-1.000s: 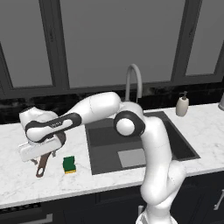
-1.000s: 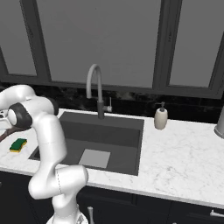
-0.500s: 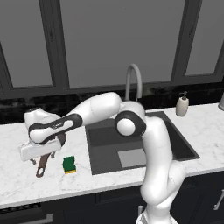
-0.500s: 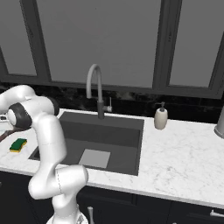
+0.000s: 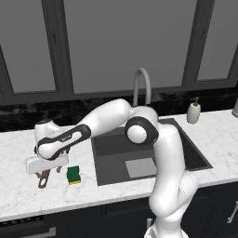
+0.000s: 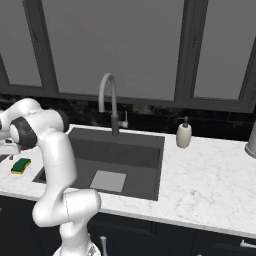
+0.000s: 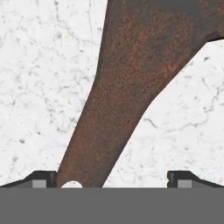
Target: Pick the pan and sponge and place them into the sink. Then turn on the water.
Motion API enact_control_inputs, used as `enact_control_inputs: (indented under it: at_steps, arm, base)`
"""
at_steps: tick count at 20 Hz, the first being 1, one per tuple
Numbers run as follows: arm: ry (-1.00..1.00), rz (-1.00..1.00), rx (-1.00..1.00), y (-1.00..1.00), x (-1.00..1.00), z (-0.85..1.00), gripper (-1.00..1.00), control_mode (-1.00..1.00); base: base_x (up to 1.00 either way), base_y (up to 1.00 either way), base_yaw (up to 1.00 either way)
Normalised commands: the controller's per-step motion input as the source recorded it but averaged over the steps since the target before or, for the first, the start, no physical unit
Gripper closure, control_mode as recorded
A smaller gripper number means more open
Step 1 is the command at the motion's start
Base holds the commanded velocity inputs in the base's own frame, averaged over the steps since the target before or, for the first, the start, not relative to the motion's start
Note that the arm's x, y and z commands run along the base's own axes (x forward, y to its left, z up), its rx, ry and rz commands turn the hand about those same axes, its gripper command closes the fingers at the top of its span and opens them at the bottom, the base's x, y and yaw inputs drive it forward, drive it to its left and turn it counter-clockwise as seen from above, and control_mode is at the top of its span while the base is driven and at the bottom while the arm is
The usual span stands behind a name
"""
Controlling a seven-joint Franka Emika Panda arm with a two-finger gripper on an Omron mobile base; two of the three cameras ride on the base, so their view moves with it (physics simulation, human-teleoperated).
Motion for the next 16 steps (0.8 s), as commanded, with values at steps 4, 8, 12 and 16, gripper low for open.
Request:
enact_control_inputs:
  at_steps: [4,8,12,16]
  arm:
    - [0.00,0.00,0.00,0.00,0.04,-0.15,-1.00,-1.00]
    - [0.00,0.00,0.00,0.02,0.05,-0.05,-1.00,-1.00]
    - [0.00,0.00,0.00,0.07,0.03,0.00,-1.00,-1.00]
    - [0.02,0.00,0.00,0.31,0.03,0.00,-1.00,-1.00]
  base:
    - [0.00,0.00,0.00]
    - [0.00,0.00,0.00]
    - [0.00,0.00,0.00]
    - [0.00,0.00,0.00]
